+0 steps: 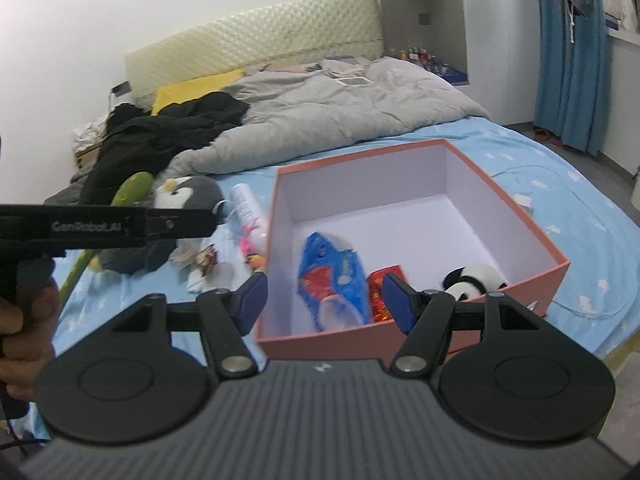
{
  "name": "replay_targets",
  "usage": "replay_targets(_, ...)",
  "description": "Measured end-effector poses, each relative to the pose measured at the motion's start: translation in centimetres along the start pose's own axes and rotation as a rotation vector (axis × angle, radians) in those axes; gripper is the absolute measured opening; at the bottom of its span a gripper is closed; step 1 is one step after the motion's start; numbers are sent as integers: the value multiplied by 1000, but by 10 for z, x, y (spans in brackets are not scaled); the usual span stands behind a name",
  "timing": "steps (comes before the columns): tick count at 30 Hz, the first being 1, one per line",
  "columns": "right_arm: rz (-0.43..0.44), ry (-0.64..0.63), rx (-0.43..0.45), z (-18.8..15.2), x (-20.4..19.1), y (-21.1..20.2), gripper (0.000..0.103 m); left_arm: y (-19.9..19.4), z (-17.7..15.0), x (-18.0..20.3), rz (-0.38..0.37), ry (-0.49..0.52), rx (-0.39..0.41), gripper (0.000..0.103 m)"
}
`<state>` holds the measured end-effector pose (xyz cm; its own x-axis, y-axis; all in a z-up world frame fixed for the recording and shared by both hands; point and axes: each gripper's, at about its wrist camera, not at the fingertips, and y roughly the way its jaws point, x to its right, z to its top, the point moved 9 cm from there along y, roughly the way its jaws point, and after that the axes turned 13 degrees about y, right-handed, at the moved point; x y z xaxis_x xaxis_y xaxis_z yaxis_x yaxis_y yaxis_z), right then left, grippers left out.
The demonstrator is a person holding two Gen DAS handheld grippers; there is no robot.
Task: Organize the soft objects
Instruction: 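Withdraw both tools from the box toward the face mask and wrappers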
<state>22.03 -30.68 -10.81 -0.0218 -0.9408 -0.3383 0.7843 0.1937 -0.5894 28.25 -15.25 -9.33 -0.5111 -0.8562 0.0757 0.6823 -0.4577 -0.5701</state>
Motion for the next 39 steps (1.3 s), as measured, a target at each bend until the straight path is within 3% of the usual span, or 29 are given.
replay_targets(13, 47, -20, 40, -30, -25, -28, 66, -61, -39, -3, 92, -37, 22, 51)
replay_targets(22, 49, -28, -8, -74, -42, -37, 66, -80, -85, 0, 138, -80, -34, 51)
replay_targets(34, 105, -35, -71, -109, -80, -29, 66, -126, -124, -29, 256, -148, -12, 51)
replay_targets(39, 110, -64, -86, -120, -95, -30, 66, -143, -140, -42, 292, -186, 6, 62)
